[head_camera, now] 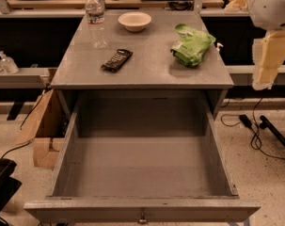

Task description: Place green rice chip bag into top drawer

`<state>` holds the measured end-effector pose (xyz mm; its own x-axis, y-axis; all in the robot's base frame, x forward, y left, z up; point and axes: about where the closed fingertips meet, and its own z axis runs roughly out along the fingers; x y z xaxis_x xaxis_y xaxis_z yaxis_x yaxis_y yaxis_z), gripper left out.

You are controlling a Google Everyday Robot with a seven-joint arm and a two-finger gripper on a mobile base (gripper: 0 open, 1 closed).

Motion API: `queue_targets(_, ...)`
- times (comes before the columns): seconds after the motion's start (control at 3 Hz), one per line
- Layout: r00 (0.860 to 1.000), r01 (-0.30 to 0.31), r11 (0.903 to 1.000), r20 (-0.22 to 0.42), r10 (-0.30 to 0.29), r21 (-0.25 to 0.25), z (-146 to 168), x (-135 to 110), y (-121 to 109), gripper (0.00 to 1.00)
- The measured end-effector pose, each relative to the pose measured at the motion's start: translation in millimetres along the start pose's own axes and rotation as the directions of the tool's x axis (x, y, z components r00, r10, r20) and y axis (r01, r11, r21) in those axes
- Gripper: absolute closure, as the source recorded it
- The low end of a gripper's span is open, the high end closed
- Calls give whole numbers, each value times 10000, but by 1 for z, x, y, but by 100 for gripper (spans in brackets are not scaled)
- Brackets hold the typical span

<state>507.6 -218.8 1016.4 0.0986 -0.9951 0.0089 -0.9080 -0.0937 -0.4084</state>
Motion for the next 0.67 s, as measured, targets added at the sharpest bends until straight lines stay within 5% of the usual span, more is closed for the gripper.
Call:
queue_targets(0.33,9823,1855,9819,-181,-1863,-391,1,3,-29,0)
queue_targets(0.67,9570,2895,9570,-155,-2898,-171,-5,0,-40,0)
